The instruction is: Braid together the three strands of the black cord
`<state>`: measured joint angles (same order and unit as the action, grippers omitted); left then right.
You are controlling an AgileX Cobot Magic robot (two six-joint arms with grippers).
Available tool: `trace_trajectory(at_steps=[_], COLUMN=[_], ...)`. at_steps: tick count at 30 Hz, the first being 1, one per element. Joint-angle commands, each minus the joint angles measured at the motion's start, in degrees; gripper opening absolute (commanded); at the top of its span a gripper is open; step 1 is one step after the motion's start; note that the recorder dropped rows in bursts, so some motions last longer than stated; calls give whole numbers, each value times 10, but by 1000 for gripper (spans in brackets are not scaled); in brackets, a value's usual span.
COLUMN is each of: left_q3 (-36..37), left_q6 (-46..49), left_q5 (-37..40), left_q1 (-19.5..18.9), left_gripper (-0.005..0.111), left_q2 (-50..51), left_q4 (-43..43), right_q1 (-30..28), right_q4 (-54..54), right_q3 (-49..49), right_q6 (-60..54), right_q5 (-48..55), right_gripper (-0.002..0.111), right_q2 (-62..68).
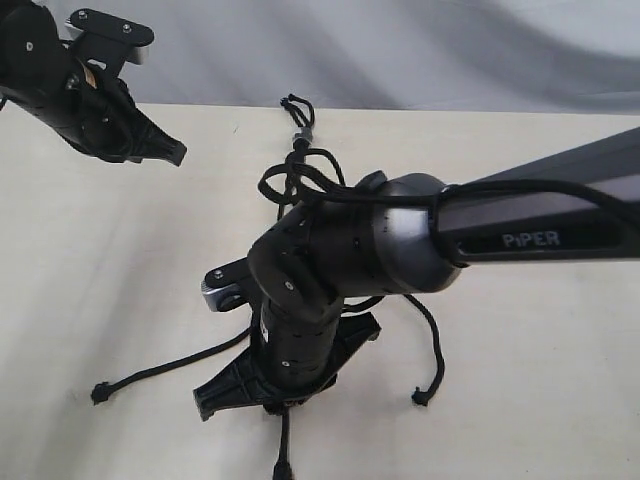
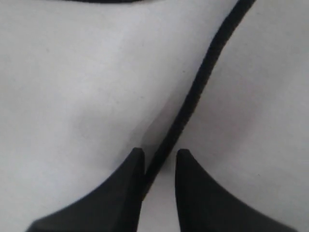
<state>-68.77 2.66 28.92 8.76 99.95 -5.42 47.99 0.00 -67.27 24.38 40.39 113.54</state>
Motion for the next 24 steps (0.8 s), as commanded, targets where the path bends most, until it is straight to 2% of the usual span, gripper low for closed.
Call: trace_trajectory(at_steps=[1, 6, 8, 10, 15, 20, 24], left_q3=[5, 5, 5, 5, 5, 5, 5], left_q6=[-5, -5, -5, -5, -5, -5, -5], left_q5=[-4, -3, -2, -2, 0, 0, 0], left_q1=[-1, -1, -1, -1, -1, -1, -1], left_gripper=[0, 0, 0, 0, 0, 0, 0], left_q2=[-3, -3, -3, -3, -3, -3, -3], left_q4=[1, 1, 1, 1, 1, 1, 1], right_q1=[1, 1, 1, 1, 1, 1, -6], right_q4=[0, 20, 31, 31, 5, -93, -278], right_q3=[-21, -38, -50, -63, -101, -163, -188], right_q6=[-33, -116, -148, -173, -191, -183, -182], right_q5=[24, 78, 93, 95, 123, 209, 245], right_gripper=[23, 20, 13, 0, 0, 0, 0], right_q2=[20, 20, 20, 20, 20, 19, 19])
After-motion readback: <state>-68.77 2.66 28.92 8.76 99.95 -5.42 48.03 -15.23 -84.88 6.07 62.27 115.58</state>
